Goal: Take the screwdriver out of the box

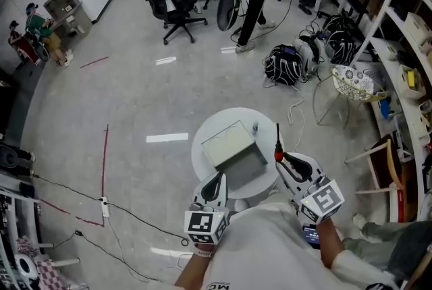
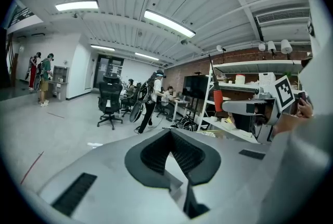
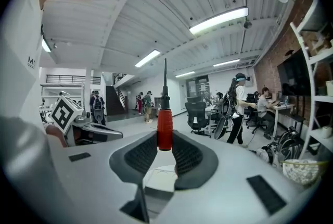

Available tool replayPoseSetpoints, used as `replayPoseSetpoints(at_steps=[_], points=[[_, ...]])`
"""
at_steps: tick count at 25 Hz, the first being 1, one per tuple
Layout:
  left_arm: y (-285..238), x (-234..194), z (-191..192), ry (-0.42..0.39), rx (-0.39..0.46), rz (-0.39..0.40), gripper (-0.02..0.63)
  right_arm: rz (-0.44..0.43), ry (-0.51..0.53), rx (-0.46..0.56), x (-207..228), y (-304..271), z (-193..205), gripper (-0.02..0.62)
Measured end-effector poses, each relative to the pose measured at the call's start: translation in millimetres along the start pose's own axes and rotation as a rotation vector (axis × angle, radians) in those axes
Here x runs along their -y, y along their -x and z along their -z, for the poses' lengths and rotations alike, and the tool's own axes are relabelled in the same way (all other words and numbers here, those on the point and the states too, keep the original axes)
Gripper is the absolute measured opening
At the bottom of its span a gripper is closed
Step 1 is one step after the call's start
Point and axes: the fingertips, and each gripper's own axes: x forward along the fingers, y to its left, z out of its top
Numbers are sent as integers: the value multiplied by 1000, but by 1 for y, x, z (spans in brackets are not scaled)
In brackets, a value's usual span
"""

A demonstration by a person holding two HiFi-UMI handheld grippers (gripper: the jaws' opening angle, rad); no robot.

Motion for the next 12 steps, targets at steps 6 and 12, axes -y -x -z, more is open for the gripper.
replayPoseSetpoints(at_steps=[6, 12], points=[[-1, 4, 2, -6, -4, 15, 11, 7, 1, 6, 0, 2, -2, 144], [1, 5, 1, -5, -2, 23, 11, 13, -11, 7, -3, 4, -2, 144]])
